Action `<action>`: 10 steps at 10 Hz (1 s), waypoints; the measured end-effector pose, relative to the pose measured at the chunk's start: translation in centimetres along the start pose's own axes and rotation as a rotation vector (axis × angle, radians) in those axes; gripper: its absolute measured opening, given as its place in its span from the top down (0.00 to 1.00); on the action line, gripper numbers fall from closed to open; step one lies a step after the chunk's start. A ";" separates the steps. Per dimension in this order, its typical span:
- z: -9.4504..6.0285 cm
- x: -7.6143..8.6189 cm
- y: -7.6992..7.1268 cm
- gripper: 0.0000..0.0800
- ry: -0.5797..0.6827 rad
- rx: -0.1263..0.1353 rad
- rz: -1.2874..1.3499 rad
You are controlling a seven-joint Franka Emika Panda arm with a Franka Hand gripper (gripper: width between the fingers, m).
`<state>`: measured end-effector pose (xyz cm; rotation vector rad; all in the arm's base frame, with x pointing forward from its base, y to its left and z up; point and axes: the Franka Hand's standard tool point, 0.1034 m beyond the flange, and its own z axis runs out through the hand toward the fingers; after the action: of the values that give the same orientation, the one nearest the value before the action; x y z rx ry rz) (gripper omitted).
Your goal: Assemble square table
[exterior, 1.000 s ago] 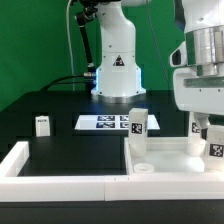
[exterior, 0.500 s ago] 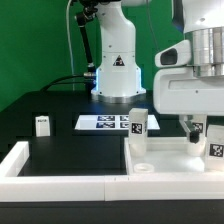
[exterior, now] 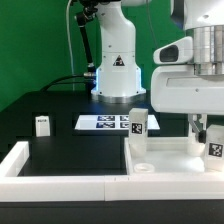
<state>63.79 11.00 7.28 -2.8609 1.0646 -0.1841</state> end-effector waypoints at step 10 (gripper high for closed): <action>0.0 -0.9 1.5 0.63 -0.110 0.043 1.289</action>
Offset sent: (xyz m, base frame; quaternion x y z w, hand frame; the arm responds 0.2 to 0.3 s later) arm 0.0184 -0.0041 0.0064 -0.0332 0.0012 0.2525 0.9670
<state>62.16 10.45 6.98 -1.5879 2.4607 0.0526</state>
